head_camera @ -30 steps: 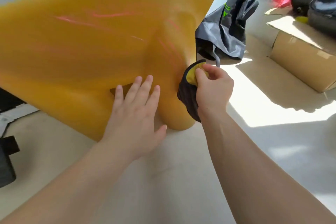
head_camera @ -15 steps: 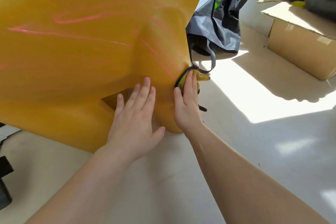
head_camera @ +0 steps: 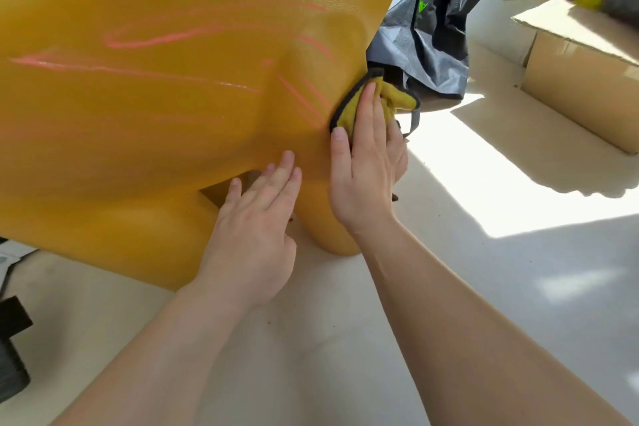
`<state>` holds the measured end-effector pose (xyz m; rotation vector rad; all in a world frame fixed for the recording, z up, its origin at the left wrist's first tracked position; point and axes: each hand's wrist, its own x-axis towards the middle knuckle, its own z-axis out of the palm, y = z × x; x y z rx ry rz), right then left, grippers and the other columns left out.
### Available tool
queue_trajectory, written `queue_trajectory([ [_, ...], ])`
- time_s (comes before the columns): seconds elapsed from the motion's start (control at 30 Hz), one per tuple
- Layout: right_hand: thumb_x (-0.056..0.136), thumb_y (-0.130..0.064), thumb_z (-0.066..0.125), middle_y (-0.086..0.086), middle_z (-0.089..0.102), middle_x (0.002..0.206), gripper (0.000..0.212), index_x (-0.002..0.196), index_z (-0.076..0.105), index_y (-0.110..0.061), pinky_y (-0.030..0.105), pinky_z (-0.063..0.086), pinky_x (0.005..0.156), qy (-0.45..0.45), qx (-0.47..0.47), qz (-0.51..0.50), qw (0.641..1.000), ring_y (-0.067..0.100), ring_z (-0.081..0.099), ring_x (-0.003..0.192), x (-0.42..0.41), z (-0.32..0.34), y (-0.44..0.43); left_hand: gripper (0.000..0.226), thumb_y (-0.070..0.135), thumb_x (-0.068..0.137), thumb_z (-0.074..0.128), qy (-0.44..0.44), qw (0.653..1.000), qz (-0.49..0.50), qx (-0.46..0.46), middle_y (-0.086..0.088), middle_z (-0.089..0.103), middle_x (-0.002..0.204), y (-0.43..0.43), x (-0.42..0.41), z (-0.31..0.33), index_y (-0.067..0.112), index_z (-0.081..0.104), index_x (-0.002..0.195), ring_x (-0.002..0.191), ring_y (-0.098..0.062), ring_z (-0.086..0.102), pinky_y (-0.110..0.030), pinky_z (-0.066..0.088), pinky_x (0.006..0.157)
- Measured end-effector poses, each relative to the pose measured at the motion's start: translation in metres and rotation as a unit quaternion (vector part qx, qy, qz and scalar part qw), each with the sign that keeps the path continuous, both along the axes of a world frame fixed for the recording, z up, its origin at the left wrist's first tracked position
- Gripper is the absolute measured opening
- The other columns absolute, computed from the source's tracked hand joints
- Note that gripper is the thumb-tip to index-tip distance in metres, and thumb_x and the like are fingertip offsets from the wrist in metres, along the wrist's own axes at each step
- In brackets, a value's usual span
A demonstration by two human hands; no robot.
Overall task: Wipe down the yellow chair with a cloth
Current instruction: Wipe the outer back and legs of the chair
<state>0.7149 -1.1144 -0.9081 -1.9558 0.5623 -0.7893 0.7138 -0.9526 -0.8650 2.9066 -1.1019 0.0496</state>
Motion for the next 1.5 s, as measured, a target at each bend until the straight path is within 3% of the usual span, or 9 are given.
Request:
queue_trajectory([
  [0.13, 0.093, -0.076, 0.013, -0.011, -0.015, 0.169, 0.085, 0.16, -0.013, -0.031, 0.048, -0.001, 0.127, 0.004, 0.119, 0.102, 0.988, 0.004, -0.015, 0.153, -0.009, -0.032, 0.007, 0.083, 0.002, 0.09, 0.048, 0.004, 1.0, -0.012, -0.021, 0.019, -0.011, 0.165, 0.006, 0.003, 0.003, 0.022, 0.013, 0.163, 0.156, -0.009, -0.001, -0.041, -0.002, 0.124],
  [0.3, 0.087, -0.083, -0.001, -0.005, -0.031, 0.162, 0.086, 0.155, -0.023, -0.035, 0.047, -0.006, 0.126, 0.08, 0.009, 0.197, 0.977, 0.015, -0.025, 0.153, -0.044, -0.038, 0.052, 0.068, 0.007, 0.094, 0.04, 0.017, 0.998, -0.016, -0.065, 0.017, 0.004, 0.162, 0.002, 0.006, 0.006, 0.022, 0.027, 0.159, 0.154, -0.008, 0.004, -0.047, 0.002, 0.125],
  [0.47, 0.097, -0.069, 0.011, -0.003, -0.031, 0.161, 0.08, 0.158, -0.019, -0.026, 0.052, -0.01, 0.124, 0.001, -0.096, 0.16, 0.982, 0.027, -0.02, 0.155, -0.018, -0.006, 0.034, 0.062, 0.006, 0.091, 0.041, 0.011, 0.991, -0.019, -0.135, 0.018, 0.032, 0.153, 0.002, 0.011, 0.015, 0.02, 0.045, 0.151, 0.151, -0.009, 0.021, -0.048, 0.007, 0.124],
  [0.6, 0.097, -0.069, 0.018, -0.006, -0.03, 0.162, 0.081, 0.157, -0.018, -0.028, 0.049, 0.001, 0.127, -0.039, -0.073, 0.135, 0.987, 0.022, -0.014, 0.156, -0.006, -0.012, 0.011, 0.075, 0.001, 0.082, 0.04, 0.0, 0.993, -0.028, -0.116, 0.008, 0.033, 0.161, 0.006, 0.011, 0.019, 0.018, 0.039, 0.155, 0.153, -0.014, 0.022, -0.044, 0.007, 0.123],
  [0.73, 0.093, -0.076, 0.009, 0.0, -0.025, 0.167, 0.086, 0.158, -0.021, -0.028, 0.051, -0.006, 0.125, 0.057, 0.039, 0.121, 0.99, 0.013, -0.023, 0.153, -0.016, -0.036, 0.02, 0.078, 0.003, 0.079, 0.037, -0.017, 0.993, -0.02, -0.113, 0.005, 0.027, 0.164, 0.005, 0.009, 0.017, 0.014, 0.037, 0.156, 0.154, -0.015, 0.02, -0.043, 0.008, 0.124],
  [0.97, 0.091, -0.073, -0.008, 0.001, -0.006, 0.171, 0.081, 0.161, -0.007, -0.033, 0.053, -0.009, 0.122, 0.193, -0.076, 0.077, 0.975, 0.027, -0.022, 0.153, -0.045, -0.045, 0.051, 0.071, 0.005, 0.084, 0.036, -0.024, 0.994, -0.015, -0.108, 0.002, 0.029, 0.163, 0.002, 0.009, 0.016, 0.013, 0.041, 0.154, 0.154, -0.016, 0.02, -0.041, 0.008, 0.124],
  [1.13, 0.102, -0.06, 0.023, 0.008, 0.021, 0.166, 0.069, 0.161, 0.02, -0.023, 0.051, 0.017, 0.123, 0.021, -0.105, 0.063, 0.992, 0.034, 0.017, 0.151, -0.038, -0.038, 0.037, 0.072, 0.006, 0.084, 0.034, -0.018, 0.994, -0.006, -0.105, 0.004, 0.03, 0.164, 0.001, 0.007, 0.021, 0.016, 0.038, 0.156, 0.154, -0.013, 0.017, -0.041, 0.009, 0.125],
  [1.33, 0.103, -0.021, 0.044, 0.021, 0.034, 0.156, 0.058, 0.155, 0.03, 0.0, 0.031, 0.017, 0.123, -0.083, -0.105, -0.019, 0.991, 0.034, 0.032, 0.143, 0.007, -0.021, -0.015, 0.081, 0.006, 0.08, 0.033, 0.013, 0.995, -0.01, -0.098, 0.016, 0.017, 0.164, 0.005, 0.008, 0.024, 0.02, 0.028, 0.159, 0.154, -0.003, 0.006, -0.037, 0.003, 0.126],
  [1.5, 0.101, -0.055, 0.024, -0.008, 0.023, 0.167, 0.063, 0.161, 0.017, -0.035, 0.061, 0.004, 0.122, 0.012, -0.027, -0.004, 1.0, 0.027, 0.008, 0.155, 0.021, -0.026, -0.036, 0.082, 0.01, 0.079, 0.034, 0.005, 0.995, 0.011, -0.094, 0.015, 0.021, 0.164, -0.002, 0.002, 0.029, 0.023, 0.028, 0.159, 0.155, -0.006, 0.006, -0.037, -0.001, 0.124],
])
